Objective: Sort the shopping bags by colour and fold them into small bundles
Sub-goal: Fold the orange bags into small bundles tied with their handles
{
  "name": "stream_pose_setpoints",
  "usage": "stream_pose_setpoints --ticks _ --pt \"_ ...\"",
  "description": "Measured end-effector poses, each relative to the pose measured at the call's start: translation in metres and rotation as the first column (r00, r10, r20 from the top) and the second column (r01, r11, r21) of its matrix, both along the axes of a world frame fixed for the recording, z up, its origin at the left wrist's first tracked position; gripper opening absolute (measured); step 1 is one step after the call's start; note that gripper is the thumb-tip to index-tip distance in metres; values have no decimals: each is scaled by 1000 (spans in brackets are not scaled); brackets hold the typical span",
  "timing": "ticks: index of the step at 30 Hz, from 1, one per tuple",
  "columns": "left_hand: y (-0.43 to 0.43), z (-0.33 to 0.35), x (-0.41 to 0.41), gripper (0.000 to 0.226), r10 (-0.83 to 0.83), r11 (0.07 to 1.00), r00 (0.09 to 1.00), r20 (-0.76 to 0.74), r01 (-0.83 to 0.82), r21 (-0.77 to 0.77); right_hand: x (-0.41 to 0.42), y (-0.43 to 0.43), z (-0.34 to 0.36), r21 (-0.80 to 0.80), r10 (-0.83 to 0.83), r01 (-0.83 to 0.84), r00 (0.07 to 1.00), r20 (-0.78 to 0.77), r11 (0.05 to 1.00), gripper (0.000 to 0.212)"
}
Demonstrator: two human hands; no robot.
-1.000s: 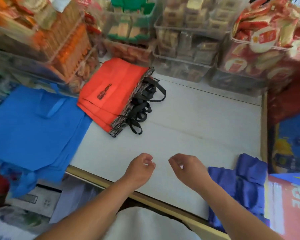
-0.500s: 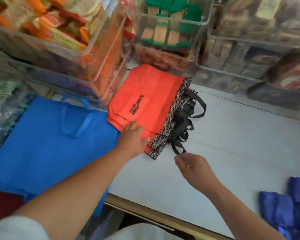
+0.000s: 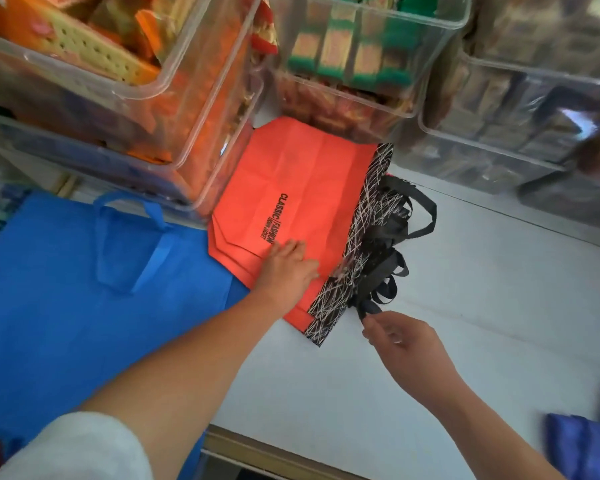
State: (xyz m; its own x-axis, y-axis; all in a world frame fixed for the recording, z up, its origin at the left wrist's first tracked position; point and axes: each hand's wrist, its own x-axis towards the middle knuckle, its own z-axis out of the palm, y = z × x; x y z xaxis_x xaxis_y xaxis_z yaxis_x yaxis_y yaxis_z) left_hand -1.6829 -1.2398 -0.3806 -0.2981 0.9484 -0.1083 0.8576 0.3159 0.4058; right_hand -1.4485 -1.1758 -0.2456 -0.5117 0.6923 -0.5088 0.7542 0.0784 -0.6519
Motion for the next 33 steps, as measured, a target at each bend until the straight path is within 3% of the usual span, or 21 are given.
stream_pose_setpoints --ticks 3,6,9,11,14,17,22,24,27,30,33 --pt "1 13 11 9 14 999 999 51 -16 39 4 1 0 -26 -40 40 999 1 999 13" --pt "5 42 32 8 4 984 999 33 -10 176 3 1 13 -12 -147 147 987 -69 989 10" --pt "4 74 78 10 -42 960 989 143 0 279 11 4 31 -13 -300 303 937 -178 953 37" --pt "1 91 119 15 -76 960 977 199 18 278 27 9 36 -30 -395 398 895 -208 917 45" --pt "-4 110 178 16 -156 965 935 318 75 252 62 20 30 -27 -478 484 854 -204 875 21" --pt "-13 106 211 24 -183 971 926 330 119 206 106 32 11 50 -498 508 856 -141 860 34" --pt "-44 85 202 41 -83 996 988 132 77 52 171 82 -11 203 -377 373 926 -23 905 36" --pt "-57 78 205 55 -103 977 993 64 114 -182 186 94 -20 324 -251 214 965 77 922 46" --pt "-74 61 215 70 -120 842 987 112 160 -514 198 79 -39 480 -100 28 987 124 877 46" --pt "-86 46 222 82 -150 813 981 124 194 -549 205 20 -53 289 120 -154 984 133 945 41" --pt "-86 39 221 90 -167 837 984 53 170 -521 211 -27 -69 154 269 -300 943 195 941 70"
